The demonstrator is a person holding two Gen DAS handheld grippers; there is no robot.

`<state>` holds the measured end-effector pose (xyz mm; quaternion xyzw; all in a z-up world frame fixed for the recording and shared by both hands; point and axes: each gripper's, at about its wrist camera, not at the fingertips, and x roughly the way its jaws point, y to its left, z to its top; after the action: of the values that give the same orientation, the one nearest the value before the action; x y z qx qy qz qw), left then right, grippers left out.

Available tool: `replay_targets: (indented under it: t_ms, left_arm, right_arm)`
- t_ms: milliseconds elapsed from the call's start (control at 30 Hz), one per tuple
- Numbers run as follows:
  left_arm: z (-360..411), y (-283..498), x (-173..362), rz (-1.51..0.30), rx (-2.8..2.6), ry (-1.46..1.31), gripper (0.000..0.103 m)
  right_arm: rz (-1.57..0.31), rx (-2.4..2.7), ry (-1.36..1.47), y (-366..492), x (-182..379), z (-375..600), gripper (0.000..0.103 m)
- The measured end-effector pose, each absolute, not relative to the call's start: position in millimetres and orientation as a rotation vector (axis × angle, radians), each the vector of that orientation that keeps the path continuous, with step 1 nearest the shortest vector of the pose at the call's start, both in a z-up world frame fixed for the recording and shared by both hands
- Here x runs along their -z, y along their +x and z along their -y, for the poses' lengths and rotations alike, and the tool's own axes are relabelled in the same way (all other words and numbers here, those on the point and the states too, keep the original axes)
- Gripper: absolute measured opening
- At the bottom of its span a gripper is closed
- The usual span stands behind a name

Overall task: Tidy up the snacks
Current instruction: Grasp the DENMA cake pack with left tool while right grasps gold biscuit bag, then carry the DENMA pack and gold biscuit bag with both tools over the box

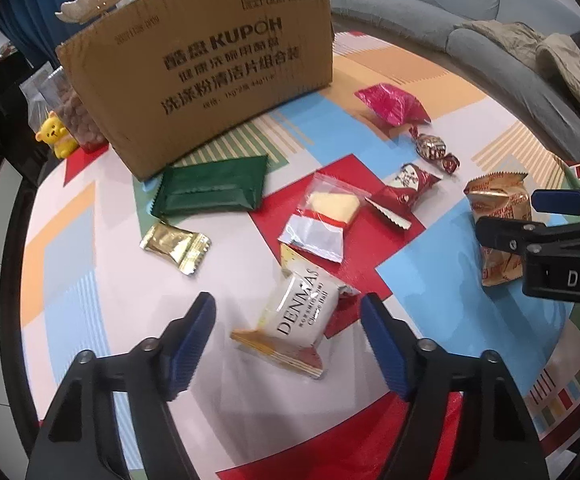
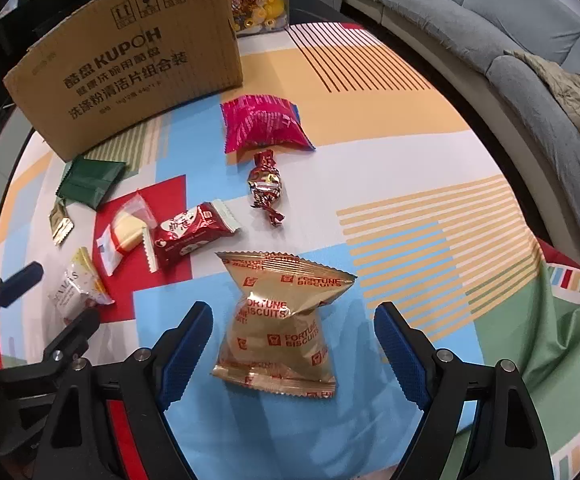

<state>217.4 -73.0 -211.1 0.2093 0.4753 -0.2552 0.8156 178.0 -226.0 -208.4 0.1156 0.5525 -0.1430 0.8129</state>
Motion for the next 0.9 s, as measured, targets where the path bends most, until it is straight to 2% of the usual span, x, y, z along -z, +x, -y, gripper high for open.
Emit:
replay_targets:
  t_ms: [67,133,167,233,267,367,900]
  left_arm:
    - [74,217,214,-1.018,0.542,0.442,0.067]
    - [75,216,217,-1.025,0.542,0.436,0.061]
    - [75,216,217,-1.028,0.543,0.435,0.059]
    - [76,215,219,-1.035,0.549,0.433,0.048]
    - [77,215,219,-1.04,0.55,0.434,0.047]
    - [78,212,218,-1.04,0.553,0.426,0.047]
    - [69,200,189,-1.011,0.478,0.354,0.046]
  right_arm:
    - [-1.178,0.303,0.256,178,210,228,0.083]
    - [-1.177,0.299,0.261,178,212,229,0.079]
    - [-1.179,0.295,0.264,179,212,229,0.072]
    - [-1.19,0.284,0.272,179,215,230,0.062]
    - [-1.194,0.279,0.278,179,216,230,0.053]
    - [-1.195,0.272,0.296,179,218,232,0.046]
    - [-1.129,0.226,0.305,175,193,227,0.046]
